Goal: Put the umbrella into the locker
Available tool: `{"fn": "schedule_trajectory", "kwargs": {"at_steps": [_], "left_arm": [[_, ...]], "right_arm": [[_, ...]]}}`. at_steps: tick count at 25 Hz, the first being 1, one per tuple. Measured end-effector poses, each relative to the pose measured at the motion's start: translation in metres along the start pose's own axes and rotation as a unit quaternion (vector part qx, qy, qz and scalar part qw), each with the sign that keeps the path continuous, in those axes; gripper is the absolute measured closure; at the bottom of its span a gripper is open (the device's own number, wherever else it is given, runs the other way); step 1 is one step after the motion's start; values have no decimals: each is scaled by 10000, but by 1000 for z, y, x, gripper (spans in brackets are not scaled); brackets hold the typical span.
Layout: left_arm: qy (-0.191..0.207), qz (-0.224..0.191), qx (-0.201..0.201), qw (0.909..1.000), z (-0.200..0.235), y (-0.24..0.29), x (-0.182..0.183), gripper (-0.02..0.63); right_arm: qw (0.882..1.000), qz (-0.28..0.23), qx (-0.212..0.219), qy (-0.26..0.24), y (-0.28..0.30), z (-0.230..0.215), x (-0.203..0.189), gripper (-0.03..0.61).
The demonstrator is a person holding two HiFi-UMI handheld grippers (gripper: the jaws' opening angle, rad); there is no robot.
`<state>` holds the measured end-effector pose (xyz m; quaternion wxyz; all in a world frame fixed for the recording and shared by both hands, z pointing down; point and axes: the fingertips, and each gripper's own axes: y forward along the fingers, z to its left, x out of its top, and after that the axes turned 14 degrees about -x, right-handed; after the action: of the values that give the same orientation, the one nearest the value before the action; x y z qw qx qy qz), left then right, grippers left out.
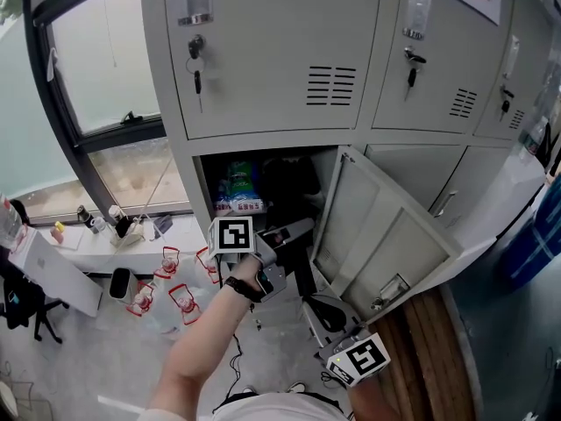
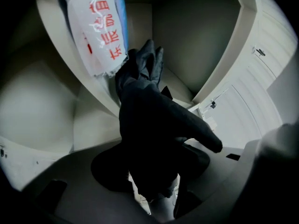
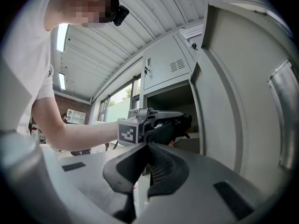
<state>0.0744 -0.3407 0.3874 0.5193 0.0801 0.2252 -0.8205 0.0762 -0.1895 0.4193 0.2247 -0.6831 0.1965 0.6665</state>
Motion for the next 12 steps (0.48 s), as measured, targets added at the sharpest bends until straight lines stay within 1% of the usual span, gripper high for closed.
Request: {"fn": "schedule_trajectory", "kwargs": {"at_steps": [3,7,12], "left_arm": [[-30,-71,43,10000,6,-1,4,373],[32,-74,121,9999,14,0,6,362],[112,-12,161,9998,19,1,8,354]], "right_arm": [[10000,-17,70,24,4,-2,0,561],[9998,-75,196,40,10,-2,2,561],[9991,-117,401,-103,20,4,5,561]]}}
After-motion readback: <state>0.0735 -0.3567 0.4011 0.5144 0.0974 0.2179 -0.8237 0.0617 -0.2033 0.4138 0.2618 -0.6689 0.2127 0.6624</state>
